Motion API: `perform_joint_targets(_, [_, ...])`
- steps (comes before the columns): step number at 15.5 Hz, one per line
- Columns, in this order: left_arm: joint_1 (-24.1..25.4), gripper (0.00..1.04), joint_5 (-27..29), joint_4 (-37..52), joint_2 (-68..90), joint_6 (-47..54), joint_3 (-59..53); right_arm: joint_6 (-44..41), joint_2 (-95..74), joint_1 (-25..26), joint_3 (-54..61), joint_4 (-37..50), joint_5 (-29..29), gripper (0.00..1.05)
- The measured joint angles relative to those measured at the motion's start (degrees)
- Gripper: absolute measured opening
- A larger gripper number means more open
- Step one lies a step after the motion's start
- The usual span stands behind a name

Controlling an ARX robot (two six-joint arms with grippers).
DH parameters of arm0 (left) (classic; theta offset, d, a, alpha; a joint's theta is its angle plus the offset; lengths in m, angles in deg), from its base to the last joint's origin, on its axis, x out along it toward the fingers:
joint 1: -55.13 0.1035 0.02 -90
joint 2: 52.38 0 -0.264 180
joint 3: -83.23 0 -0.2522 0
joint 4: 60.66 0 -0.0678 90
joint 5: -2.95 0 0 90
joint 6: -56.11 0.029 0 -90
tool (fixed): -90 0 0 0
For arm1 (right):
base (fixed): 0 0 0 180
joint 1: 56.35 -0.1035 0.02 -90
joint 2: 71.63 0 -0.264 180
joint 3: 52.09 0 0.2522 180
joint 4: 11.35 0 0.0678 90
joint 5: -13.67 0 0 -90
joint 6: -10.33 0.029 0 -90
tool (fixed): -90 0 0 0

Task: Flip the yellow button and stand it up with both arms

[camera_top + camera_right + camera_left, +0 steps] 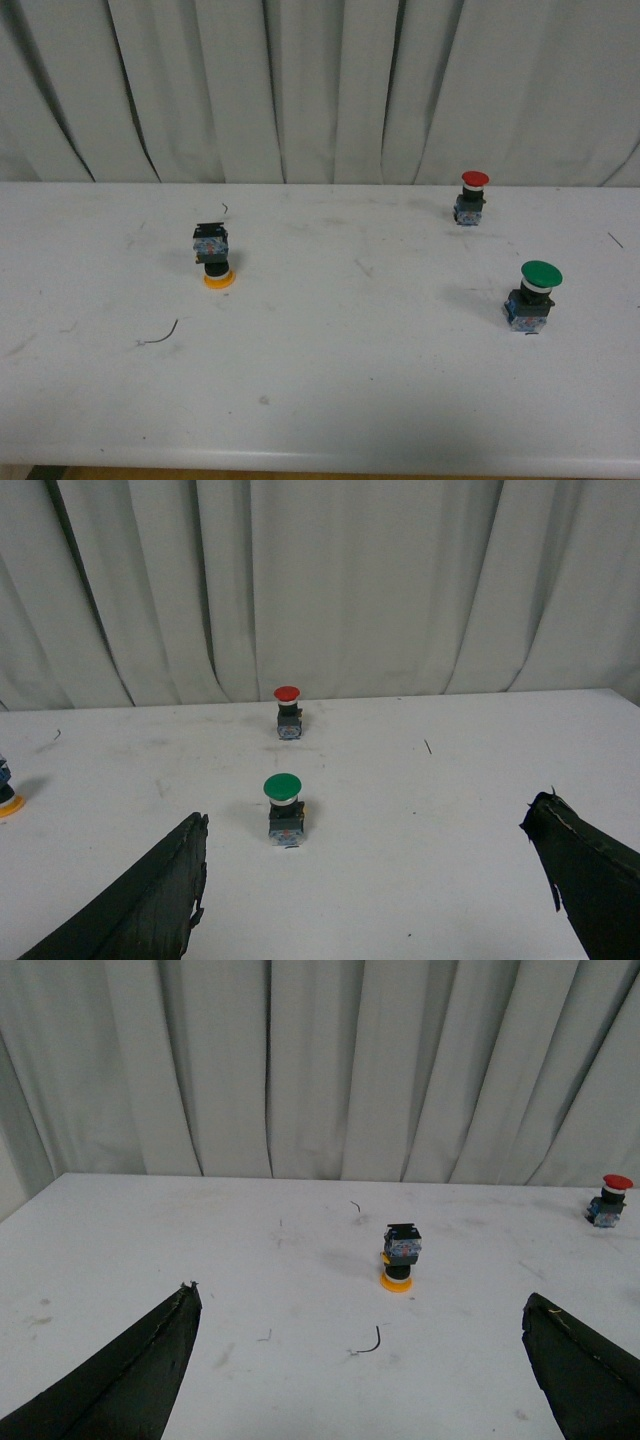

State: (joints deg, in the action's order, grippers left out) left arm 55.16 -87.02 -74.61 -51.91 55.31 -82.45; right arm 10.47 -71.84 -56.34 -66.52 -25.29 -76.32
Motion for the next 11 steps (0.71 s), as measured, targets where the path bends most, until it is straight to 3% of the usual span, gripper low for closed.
perform_joint_targets(11, [0.00, 0.98, 0.00, 0.00, 0.00, 0.00, 0.00, 0.00, 0.00, 0.00, 0.00, 0.00, 0.02, 0.98])
